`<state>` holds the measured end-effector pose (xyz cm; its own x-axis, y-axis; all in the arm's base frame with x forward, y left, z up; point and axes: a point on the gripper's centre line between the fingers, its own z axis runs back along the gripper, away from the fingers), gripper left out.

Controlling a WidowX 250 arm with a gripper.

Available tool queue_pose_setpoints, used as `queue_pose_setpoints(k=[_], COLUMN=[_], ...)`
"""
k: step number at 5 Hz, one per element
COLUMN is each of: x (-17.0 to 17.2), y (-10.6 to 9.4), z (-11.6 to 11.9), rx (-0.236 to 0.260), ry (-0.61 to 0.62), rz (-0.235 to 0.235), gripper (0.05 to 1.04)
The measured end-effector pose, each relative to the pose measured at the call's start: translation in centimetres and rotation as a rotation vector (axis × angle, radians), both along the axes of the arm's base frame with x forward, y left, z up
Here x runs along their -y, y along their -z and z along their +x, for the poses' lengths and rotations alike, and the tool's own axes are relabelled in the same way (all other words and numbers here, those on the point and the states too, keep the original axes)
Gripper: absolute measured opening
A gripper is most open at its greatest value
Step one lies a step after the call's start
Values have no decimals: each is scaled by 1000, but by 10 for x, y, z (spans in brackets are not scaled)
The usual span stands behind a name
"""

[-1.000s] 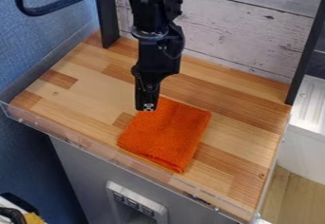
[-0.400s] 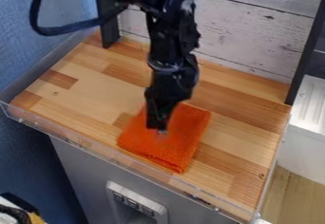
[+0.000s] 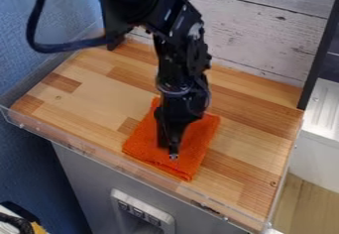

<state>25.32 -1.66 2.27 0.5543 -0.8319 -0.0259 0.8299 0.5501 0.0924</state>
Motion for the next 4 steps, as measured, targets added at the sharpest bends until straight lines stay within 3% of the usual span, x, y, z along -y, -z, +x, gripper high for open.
queue_pose_setpoints(k=[2,4], x=[-5,-3], y=[7,7], z=[0,8], rx=[42,61], ry=[-7,-246], rz=[-70,-141], gripper=[59,59])
